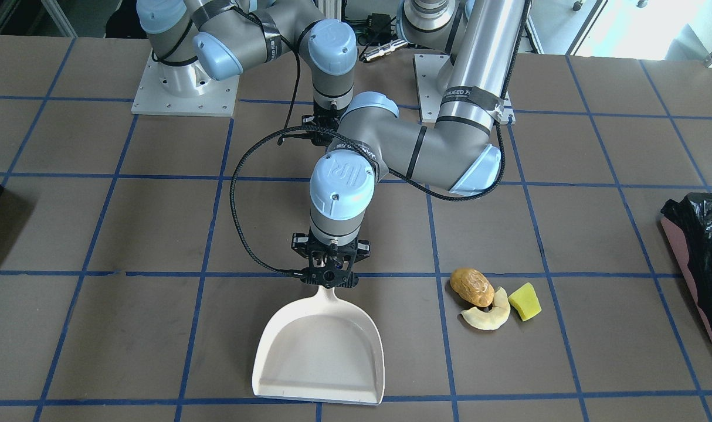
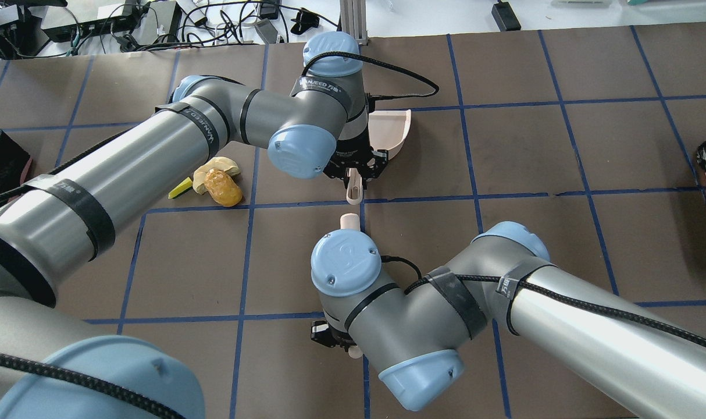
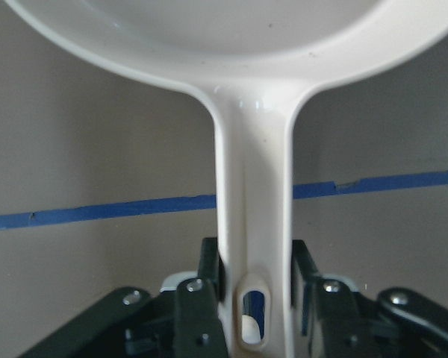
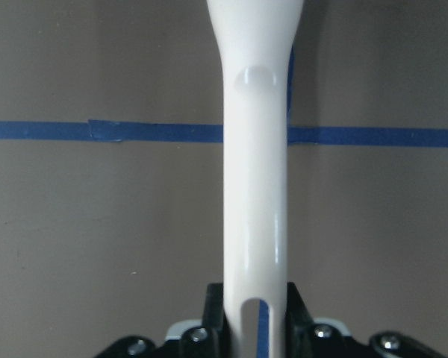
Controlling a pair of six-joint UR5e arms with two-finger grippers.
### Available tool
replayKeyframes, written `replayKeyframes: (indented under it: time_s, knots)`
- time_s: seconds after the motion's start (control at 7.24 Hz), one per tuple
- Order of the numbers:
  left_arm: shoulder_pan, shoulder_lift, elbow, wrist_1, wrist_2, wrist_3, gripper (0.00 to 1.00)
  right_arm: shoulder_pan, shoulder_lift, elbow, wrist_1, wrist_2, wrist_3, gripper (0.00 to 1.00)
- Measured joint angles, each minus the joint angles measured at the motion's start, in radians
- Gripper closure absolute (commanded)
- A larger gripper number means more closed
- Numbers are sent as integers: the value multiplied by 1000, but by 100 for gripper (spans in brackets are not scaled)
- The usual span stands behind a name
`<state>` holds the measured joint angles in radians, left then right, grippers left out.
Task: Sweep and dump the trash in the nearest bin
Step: 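Place dustpan beside the trash with left gripper while right gripper brings brush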
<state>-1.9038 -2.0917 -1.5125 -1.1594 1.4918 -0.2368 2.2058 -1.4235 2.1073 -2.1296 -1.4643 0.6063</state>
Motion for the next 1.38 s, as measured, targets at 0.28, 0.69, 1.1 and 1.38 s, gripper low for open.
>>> replayKeyframes:
  time_s: [0.28,0.69,1.1,1.38]
  knots:
    - [87,51,4,-26,7,194,100,0,-1,-3,4,-5,39,100]
    - [224,136,4,-120,96,562,100,-1,3,-50,-6,1,290,100]
    - [338,203,-12,-189,227,883,100,-11,85,-160,4,-13,391,100]
    - [445,240,-15,-238,207,1159,100,-11,202,-326,60,-16,400,100]
